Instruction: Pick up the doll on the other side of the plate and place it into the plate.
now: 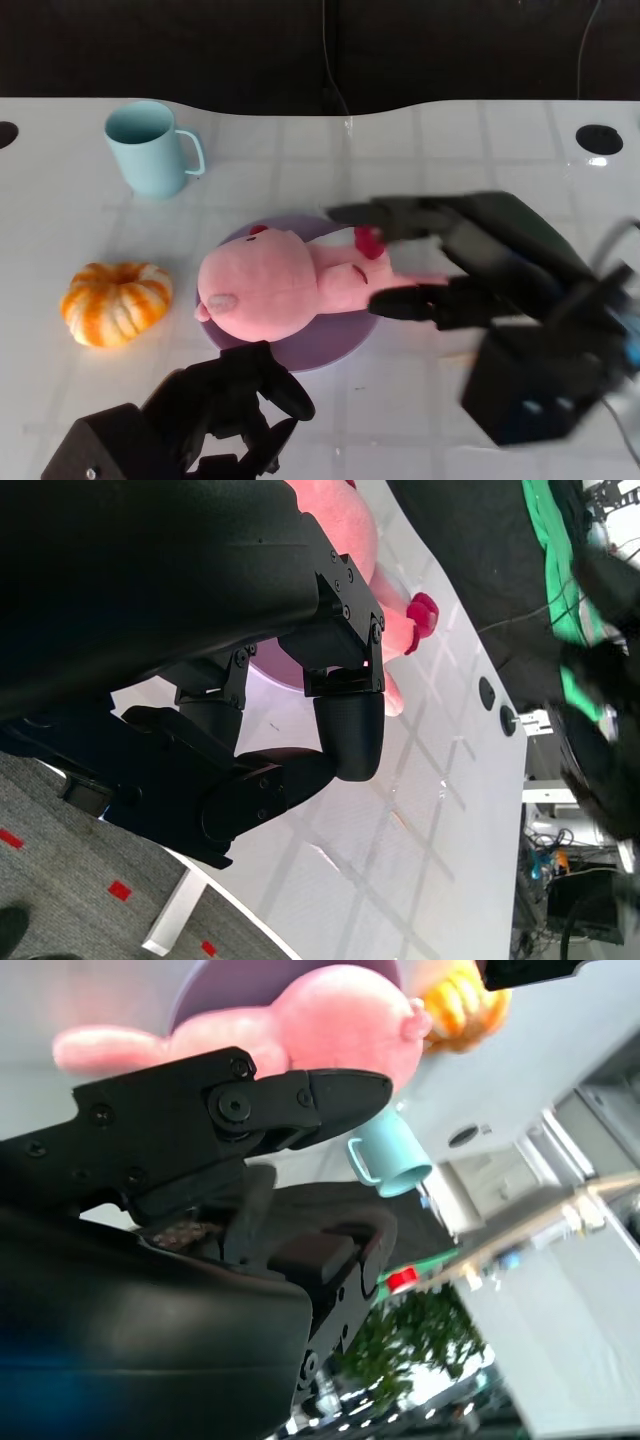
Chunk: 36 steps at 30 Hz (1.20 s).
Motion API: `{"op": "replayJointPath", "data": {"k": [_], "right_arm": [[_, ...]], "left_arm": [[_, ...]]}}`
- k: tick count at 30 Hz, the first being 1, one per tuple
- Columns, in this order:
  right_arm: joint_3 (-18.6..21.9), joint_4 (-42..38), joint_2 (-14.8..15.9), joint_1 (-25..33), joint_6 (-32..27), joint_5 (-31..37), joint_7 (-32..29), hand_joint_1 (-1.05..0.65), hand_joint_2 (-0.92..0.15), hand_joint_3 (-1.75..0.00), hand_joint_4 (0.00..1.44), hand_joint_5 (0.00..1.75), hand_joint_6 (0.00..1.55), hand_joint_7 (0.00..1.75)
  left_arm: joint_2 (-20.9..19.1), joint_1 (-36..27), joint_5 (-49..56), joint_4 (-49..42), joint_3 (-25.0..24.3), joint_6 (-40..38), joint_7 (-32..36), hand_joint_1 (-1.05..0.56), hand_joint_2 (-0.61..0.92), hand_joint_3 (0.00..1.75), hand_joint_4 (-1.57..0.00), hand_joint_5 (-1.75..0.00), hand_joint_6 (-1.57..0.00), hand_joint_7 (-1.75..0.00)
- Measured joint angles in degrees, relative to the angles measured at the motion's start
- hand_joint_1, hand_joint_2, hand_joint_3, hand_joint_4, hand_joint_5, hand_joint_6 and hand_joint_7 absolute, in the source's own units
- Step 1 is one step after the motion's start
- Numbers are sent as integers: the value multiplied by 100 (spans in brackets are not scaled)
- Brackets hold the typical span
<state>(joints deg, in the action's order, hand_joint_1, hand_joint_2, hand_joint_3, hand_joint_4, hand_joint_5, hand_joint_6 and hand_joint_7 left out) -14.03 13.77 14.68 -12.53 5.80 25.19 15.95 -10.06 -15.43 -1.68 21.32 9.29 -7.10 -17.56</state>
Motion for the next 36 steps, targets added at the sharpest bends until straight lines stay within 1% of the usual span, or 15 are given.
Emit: {"op": "replayJointPath", "data": {"k": [3,7,9,12,15,16,17,19,21,22,23,25,27,31,36], "right_arm": [[249,298,96,503,65,-229,-18,-19,-87,-16,81,88,86,27],[539,595,213,1084,160,-474,-23,-11,-85,-17,83,90,91,29],[671,736,263,1327,146,-572,-15,-8,-85,-20,82,95,93,31],[807,874,312,1661,93,-674,19,-6,-85,-23,82,108,99,34],[913,993,389,1969,-44,-721,67,0,-82,-32,83,132,105,46],[946,1004,402,2055,-71,-741,79,4,-75,-49,84,140,103,58],[993,1009,403,2138,-80,-756,83,6,-69,-63,85,143,100,67],[1060,1003,403,2264,-66,-775,29,15,-49,-108,90,147,97,90],[1065,917,380,2338,87,-769,-123,20,-37,-133,94,156,95,109],[1063,821,365,2360,237,-738,-236,20,-31,-142,96,161,94,117],[1061,704,360,2368,381,-665,-352,19,-28,-146,97,164,93,120],[1060,524,364,2373,603,-483,-526,16,-23,-149,99,170,94,124],[1061,387,391,2373,742,-305,-644,14,-21,-150,99,173,94,128],[1061,236,454,2370,791,-113,-706,10,-22,-149,95,175,89,138],[1061,96,557,2353,788,-105,-648,6,-22,-146,94,175,87,141]], "left_arm": [[1,10,-2,-6,-7,1,0,-26,71,86,-66,-175,-63,-140],[2,19,-31,-15,-12,3,-1,-25,72,86,-65,-175,-62,-140],[1,29,-47,-18,-14,3,-2,-25,72,85,-65,-175,-62,-139],[-2,52,-71,-24,-23,3,-3,-25,72,84,-66,-175,-62,-139],[-8,76,-74,-27,-32,3,-3,-26,72,84,-66,-175,-62,-139],[-16,77,-74,-27,-34,3,-3,-26,73,84,-66,-175,-62,-139],[-31,78,-74,-27,-37,3,-3,-26,73,84,-66,-175,-62,-139],[-71,79,-74,-42,-56,41,-16,-27,73,83,-66,-175,-63,-140],[-108,79,-90,-53,-88,89,-46,-27,73,82,-67,-175,-63,-140],[-118,79,-112,-53,-101,93,-54,-26,73,82,-67,-175,-63,-140],[-122,78,-121,-53,-115,93,-55,-26,73,82,-67,-175,-63,-140],[-135,70,-121,-53,-152,93,-55,-25,73,83,-66,-175,-63,-140],[-150,64,-119,-52,-167,94,-55,-25,73,83,-66,-175,-63,-140],[-151,38,-115,-52,-170,95,-55,-24,73,84,-65,-175,-64,-139],[-148,33,-85,-53,-154,96,-54,-25,73,83,-64,-175,-63,-139]]}}
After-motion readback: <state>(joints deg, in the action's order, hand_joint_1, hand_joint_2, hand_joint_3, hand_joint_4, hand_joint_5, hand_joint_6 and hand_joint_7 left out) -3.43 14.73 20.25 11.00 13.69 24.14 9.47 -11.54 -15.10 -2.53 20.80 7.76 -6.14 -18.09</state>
